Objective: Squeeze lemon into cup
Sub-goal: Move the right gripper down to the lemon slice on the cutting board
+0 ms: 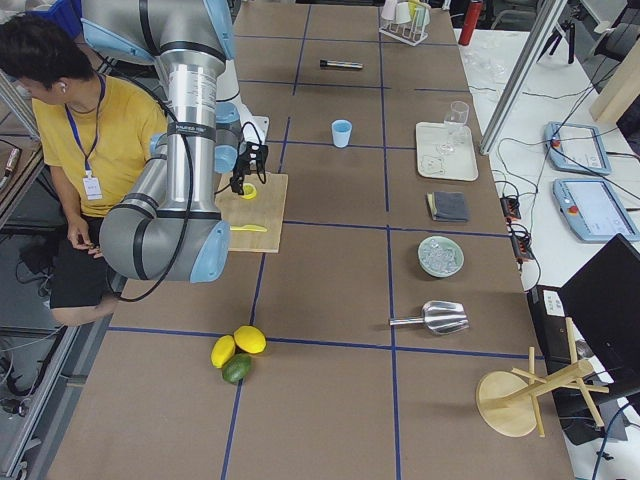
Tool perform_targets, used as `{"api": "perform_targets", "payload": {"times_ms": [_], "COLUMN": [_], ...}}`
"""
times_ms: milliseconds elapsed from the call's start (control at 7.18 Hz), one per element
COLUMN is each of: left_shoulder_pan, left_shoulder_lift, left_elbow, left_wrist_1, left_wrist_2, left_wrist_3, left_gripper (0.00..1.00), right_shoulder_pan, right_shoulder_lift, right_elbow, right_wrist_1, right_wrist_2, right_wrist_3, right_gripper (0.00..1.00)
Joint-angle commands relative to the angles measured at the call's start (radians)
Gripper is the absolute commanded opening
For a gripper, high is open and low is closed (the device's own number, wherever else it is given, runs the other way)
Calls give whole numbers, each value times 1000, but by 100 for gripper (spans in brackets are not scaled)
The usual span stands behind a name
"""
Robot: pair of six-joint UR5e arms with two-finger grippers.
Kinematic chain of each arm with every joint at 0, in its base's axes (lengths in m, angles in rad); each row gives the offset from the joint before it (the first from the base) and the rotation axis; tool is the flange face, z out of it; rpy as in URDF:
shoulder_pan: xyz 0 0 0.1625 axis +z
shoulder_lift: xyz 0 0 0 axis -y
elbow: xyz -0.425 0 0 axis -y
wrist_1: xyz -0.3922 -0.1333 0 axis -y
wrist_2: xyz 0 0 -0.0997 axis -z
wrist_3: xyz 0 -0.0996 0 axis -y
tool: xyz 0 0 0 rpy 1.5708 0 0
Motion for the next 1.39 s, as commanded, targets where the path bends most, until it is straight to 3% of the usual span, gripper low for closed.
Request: {"api": "perform_targets", "payload": {"times_ms": [0,279,418,836,1254], "left_shoulder_pan": [0,0,0,0,-2], "left_shoulder_lift": [0,0,0,2,3], "left_elbow": [-1,-3,-3,-1,-7], "left_wrist_1": [0,0,0,0,0], "left_wrist_2": [0,0,0,0,0], "left_wrist_3": [0,-2,-2,4,7], "left_gripper": [100,100,100,100,100], "right_shoulder_pan": [-1,1,3,4,35], "right_shoulder_lift": [5,3,3,6,3], "right_elbow": [-31,-39,-37,-34,-16], "right_wrist_1": [0,0,0,0,2], "right_wrist_2": [-2,1,1,-1,2], "right_wrist_3": [0,0,2,16,16], "right_gripper": [98,94,87,38,31]}}
